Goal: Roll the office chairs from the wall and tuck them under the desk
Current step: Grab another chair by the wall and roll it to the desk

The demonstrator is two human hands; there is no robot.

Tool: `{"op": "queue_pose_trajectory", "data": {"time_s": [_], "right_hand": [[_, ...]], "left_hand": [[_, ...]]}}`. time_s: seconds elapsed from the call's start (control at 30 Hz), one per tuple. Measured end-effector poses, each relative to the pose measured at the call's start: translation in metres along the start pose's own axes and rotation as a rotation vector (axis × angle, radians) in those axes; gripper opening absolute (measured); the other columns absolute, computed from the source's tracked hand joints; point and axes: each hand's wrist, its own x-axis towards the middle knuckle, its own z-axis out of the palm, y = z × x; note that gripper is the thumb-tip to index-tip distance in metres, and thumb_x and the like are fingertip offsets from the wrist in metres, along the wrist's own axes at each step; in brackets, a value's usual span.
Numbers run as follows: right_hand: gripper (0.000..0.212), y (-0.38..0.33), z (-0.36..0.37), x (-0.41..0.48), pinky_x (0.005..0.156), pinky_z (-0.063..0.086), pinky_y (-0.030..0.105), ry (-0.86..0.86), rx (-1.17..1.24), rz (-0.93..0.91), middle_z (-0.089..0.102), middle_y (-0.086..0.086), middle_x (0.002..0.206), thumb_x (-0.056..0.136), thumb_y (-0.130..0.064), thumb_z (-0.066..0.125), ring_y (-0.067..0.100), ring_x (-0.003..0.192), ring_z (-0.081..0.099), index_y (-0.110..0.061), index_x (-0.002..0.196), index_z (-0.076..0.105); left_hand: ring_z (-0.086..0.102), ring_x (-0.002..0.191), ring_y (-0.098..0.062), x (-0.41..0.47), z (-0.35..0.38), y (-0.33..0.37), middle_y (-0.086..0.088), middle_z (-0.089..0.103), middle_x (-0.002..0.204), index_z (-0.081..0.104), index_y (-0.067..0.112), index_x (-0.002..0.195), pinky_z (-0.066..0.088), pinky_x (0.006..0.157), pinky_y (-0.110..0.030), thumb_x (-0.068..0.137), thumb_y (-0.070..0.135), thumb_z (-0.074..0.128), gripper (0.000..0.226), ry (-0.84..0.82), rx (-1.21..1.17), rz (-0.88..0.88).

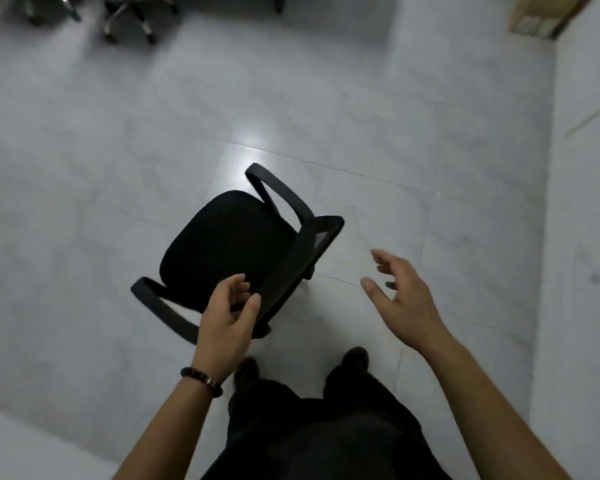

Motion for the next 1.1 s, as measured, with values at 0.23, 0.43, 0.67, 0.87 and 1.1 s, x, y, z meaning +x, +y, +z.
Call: {"op": "queue_pose_trajectory", "data": {"time_s": [0.23,0.43,0.67,0.87,1.1], "right_hand": [[0.046,-0.032,0.051,0.084,0.100,0.038,0.024,-0.262,-0.247,-0.394,0.052,-0.005,0.135,0.096,-0.036,0.057,0.009,0.122,0.047,-0.023,0.139,0.047],[0.053,0.007,0.126,0.080,0.119,0.006,0.039,-0.400,-0.710,-0.463,0.054,0.000,0.133,0.099,-0.054,0.028,0.018,0.132,0.039,-0.028,0.136,0.055],[0.070,0.000,0.155,0.047,0.113,0.015,0.038,-0.433,-0.788,-0.400,0.049,-0.005,0.141,0.092,-0.072,0.015,0.016,0.133,0.035,-0.033,0.140,0.049],[0.079,-0.014,0.187,0.037,0.117,0.013,0.044,-0.373,-0.842,-0.322,0.049,-0.003,0.140,0.088,-0.081,0.013,0.017,0.135,0.035,-0.033,0.137,0.050],[0.079,-0.039,0.214,0.074,0.111,0.015,0.041,-0.374,-0.818,-0.279,0.049,-0.005,0.134,0.086,-0.082,0.012,0.017,0.129,0.036,-0.034,0.135,0.052]], "left_hand": [[0.054,0.111,-0.016,-0.032,0.024,-0.063,-0.002,0.056,0.122,0.049,0.018,0.130,0.048,0.095,-0.040,0.095,0.034,0.050,0.039,0.318,0.099,-0.170],[0.038,0.124,-0.017,-0.028,0.051,-0.122,0.004,0.052,0.130,0.052,0.025,0.127,0.021,0.105,-0.041,0.087,0.062,0.021,0.063,0.162,0.556,-0.236],[0.037,0.121,-0.019,-0.021,-0.010,-0.167,0.005,0.052,0.127,0.053,0.031,0.125,0.020,0.101,-0.041,0.085,0.068,0.017,0.065,0.112,0.716,-0.182],[0.038,0.120,-0.019,0.000,-0.059,-0.187,0.004,0.053,0.126,0.054,0.031,0.124,0.018,0.105,-0.042,0.086,0.066,0.013,0.067,0.035,0.777,-0.138],[0.038,0.119,-0.019,0.048,-0.095,-0.188,0.005,0.051,0.124,0.052,0.033,0.125,0.017,0.107,-0.044,0.084,0.068,0.011,0.068,-0.009,0.782,-0.109]]}}
